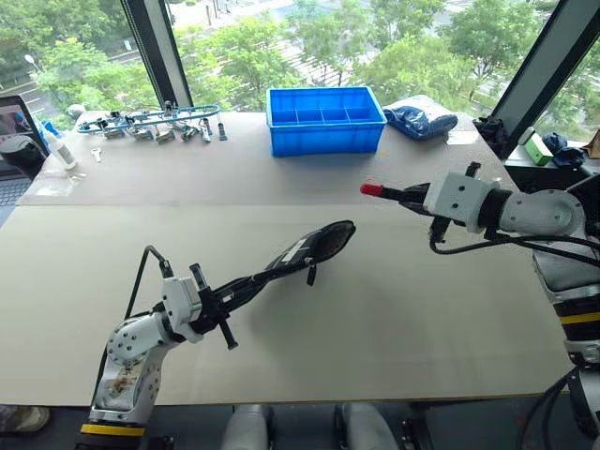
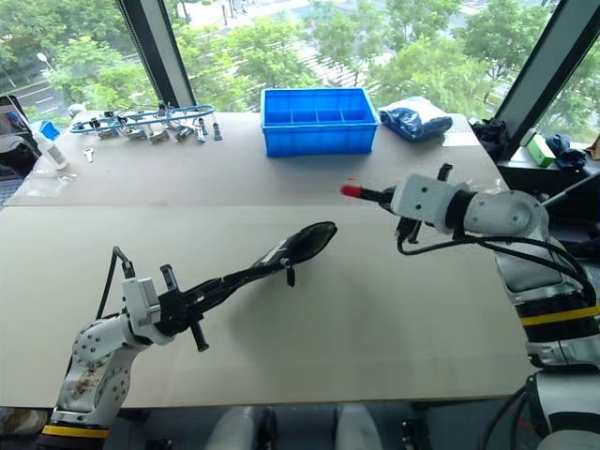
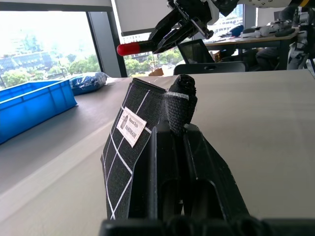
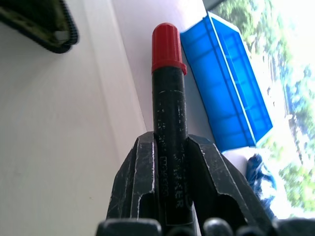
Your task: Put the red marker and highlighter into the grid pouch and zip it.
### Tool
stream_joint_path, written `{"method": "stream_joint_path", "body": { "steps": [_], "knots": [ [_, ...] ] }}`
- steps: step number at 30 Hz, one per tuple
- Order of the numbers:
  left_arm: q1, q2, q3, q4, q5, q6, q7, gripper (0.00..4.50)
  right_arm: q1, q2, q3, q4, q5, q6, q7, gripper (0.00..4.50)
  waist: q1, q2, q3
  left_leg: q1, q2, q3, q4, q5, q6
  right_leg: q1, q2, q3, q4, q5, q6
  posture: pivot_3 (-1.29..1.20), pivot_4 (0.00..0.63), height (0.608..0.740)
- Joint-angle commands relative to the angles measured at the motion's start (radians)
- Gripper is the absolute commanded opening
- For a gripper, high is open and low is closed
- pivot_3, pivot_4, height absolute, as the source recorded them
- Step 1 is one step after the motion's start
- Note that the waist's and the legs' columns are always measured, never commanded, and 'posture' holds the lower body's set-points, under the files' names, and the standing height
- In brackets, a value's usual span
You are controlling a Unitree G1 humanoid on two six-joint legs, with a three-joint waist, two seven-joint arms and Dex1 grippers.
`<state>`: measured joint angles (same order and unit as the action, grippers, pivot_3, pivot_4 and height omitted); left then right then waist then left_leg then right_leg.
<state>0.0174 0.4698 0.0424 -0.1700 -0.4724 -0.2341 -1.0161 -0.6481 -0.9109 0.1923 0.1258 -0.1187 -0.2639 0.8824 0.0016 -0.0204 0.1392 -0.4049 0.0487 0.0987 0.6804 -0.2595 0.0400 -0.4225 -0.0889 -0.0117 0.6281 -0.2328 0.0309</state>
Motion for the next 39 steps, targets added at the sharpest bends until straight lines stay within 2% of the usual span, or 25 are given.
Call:
{"method": "stream_joint_path", "body": {
  "steps": [1,8,13,18,21,28,39],
  "knots": [
    [-0.008,0.008,0.01,-0.013,-0.011,-0.001,-0.006,0.0,-0.056,-0.019,0.015,0.07,-0.103,-0.221,-0.038,0.5,-0.003,0.0,0.0,0.0,0.0,0.0,0.0,0.0,0.0,0.0,0.0,0.0,0.0,0.0,0.0,0.0,0.15,0.74],
    [-0.001,0.009,0.012,-0.018,-0.011,-0.002,-0.008,0.0,-0.12,-0.01,0.028,0.205,-0.214,-0.461,-0.134,0.5,-0.006,0.0,0.0,0.0,0.0,0.001,0.0,0.0,-0.001,0.0,0.0,0.0,0.0,0.0,0.0,0.0,0.15,0.74],
    [0.007,0.012,0.017,-0.023,-0.011,-0.003,-0.007,0.0,-0.132,-0.04,-0.034,0.263,-0.143,-0.527,-0.154,0.5,-0.006,0.0,0.0,0.0,0.0,0.002,0.0,0.0,-0.001,0.0,-0.001,0.0,0.0,0.0,0.0,0.0,0.15,0.74],
    [0.002,0.02,0.023,-0.02,-0.016,0.0,-0.011,0.0,-0.041,-0.074,-0.024,0.155,-0.003,-0.517,-0.048,0.5,-0.007,0.0,0.0,0.001,0.001,0.002,0.0,0.0,0.0,0.001,-0.001,0.0,0.0,0.0,0.0,0.0,0.15,0.74],
    [0.0,0.02,0.023,-0.019,-0.017,0.0,-0.013,0.0,-0.009,-0.06,-0.006,0.095,0.009,-0.502,-0.019,0.5,-0.011,0.0,0.0,0.001,0.001,0.002,0.0,0.0,0.0,0.001,-0.002,0.001,0.0,0.0,0.0,0.0,0.15,0.74],
    [0.011,0.014,0.021,-0.023,-0.015,-0.004,-0.012,0.0,-0.007,0.024,0.022,0.076,-0.068,-0.472,-0.038,0.5,-0.014,0.0,0.0,0.002,0.001,-0.003,0.0,0.0,0.0,0.001,-0.001,0.002,0.001,0.0,0.0,0.0,0.15,0.74],
    [-0.003,0.008,0.012,-0.015,-0.013,0.0,-0.012,0.0,-0.065,0.123,0.093,0.081,-0.143,-0.547,-0.032,0.5,-0.015,0.0,0.0,0.002,0.001,-0.002,0.0,0.0,0.0,0.0,-0.001,0.002,0.002,0.0,0.0,0.0,0.15,0.74]
  ]
}}
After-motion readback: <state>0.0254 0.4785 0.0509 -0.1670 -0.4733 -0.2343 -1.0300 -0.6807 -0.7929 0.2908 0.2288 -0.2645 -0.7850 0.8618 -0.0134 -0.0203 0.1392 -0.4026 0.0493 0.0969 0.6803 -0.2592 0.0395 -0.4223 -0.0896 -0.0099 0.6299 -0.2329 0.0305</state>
